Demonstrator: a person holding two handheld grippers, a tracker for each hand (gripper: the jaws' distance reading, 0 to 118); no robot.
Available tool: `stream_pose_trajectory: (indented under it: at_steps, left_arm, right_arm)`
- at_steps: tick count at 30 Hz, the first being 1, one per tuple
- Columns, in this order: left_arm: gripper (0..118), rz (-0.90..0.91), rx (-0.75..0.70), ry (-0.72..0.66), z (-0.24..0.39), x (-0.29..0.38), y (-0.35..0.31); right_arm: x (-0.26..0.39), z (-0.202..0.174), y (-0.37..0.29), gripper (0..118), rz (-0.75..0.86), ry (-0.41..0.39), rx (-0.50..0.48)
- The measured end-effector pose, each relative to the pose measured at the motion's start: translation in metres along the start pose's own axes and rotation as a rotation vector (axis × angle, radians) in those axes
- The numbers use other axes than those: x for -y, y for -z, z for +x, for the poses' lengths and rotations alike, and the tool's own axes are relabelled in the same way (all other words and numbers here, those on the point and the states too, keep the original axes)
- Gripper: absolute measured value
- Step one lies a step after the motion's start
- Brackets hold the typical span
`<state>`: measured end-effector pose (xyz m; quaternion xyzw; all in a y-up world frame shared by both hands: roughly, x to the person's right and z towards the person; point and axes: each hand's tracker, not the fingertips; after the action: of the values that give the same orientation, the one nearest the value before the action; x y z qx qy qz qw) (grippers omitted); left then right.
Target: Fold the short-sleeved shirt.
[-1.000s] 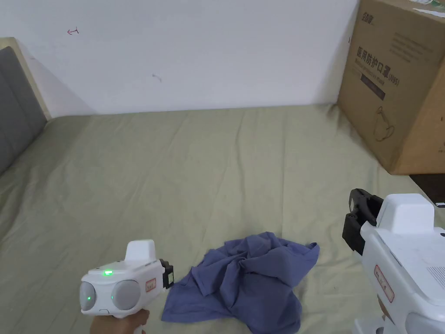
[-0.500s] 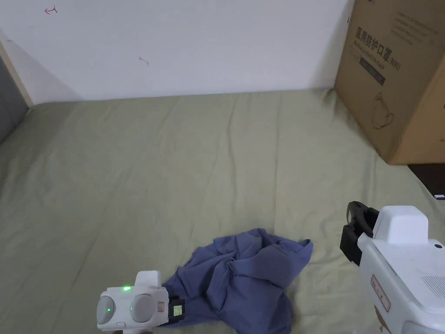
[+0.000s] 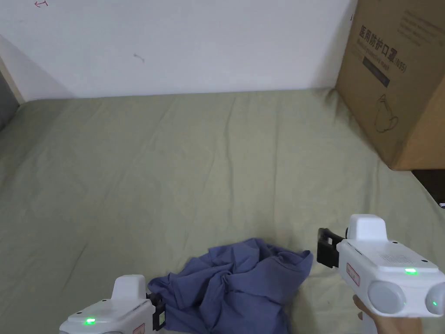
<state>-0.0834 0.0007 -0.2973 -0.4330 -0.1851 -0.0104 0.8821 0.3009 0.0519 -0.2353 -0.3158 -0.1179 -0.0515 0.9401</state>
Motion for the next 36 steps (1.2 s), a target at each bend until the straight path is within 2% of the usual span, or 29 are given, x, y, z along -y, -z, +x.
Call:
stream_pose_trajectory:
  at_steps: [2,3,7,10,12,14,15,19,27,32,36]
  left_arm:
    - [2,0.012,0.002,0.0,0.0,-0.005,-0.005]
    - [2,0.015,0.004,-0.004,-0.002,-0.005,-0.005]
    - [2,0.013,0.014,-0.017,-0.01,-0.004,0.005]
    - [2,0.005,0.016,-0.014,-0.009,-0.003,0.006]
    - [2,0.003,0.023,-0.009,-0.011,-0.003,0.007]
    - [2,0.002,0.029,-0.008,-0.01,-0.004,0.003]
    - [2,0.002,0.031,-0.009,-0.011,-0.004,0.003]
    - [2,0.012,0.044,-0.021,-0.015,-0.002,-0.001]
    - [2,0.128,0.104,-0.173,-0.035,-0.016,-0.037]
    - [2,0.255,0.11,-0.24,-0.062,-0.062,-0.078]
    - [2,0.36,0.043,-0.212,-0.088,-0.108,-0.105]
  right_arm:
    - [0.003,0.002,0.035,85,-0.073,0.017,-0.015]
    - [0.004,0.002,0.049,92,-0.115,0.017,-0.013]
    - [0.018,0.002,0.105,92,-0.255,0.052,-0.017]
    - [0.028,-0.004,0.131,81,-0.325,0.042,-0.017]
    - [0.034,-0.009,0.143,58,-0.356,0.018,-0.016]
    - [0.041,-0.017,0.147,23,-0.387,0.019,-0.02]
    - [0.043,-0.021,0.146,11,-0.387,0.014,-0.022]
    - [0.038,-0.024,0.125,8,-0.34,-0.028,-0.018]
    - [-0.016,-0.016,0.028,8,-0.079,-0.087,-0.049]
    - [-0.067,-0.006,-0.033,8,0.072,-0.113,-0.07]
    - [-0.105,-0.006,-0.077,8,0.181,-0.118,-0.062]
